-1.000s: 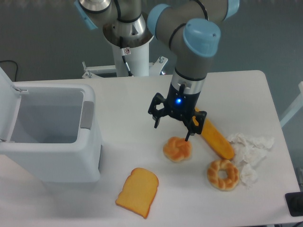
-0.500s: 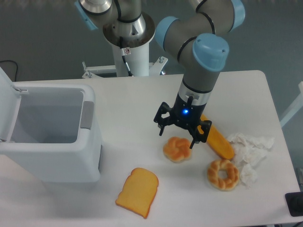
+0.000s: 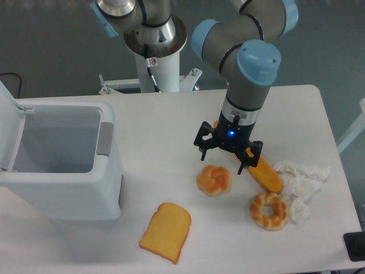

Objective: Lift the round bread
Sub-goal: 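Move the open gripper over the knotted round bun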

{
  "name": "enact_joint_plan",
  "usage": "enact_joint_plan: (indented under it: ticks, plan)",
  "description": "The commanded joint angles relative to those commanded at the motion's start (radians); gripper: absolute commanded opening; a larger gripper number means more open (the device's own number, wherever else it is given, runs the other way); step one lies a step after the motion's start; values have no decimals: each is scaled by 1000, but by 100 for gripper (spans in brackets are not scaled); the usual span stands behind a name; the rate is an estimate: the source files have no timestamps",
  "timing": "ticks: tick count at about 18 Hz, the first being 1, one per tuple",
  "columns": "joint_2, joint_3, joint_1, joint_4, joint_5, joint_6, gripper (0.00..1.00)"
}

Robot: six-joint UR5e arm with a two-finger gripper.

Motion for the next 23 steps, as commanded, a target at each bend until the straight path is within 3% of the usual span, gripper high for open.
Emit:
enact_joint_plan:
  ticks: [2,13,23]
  plan:
    - [-2,1,0,-26,2,-29,100]
    - [-35,-20,2,-46,5,-219,100]
    - [-75,-29,0,-41,6,-221,100]
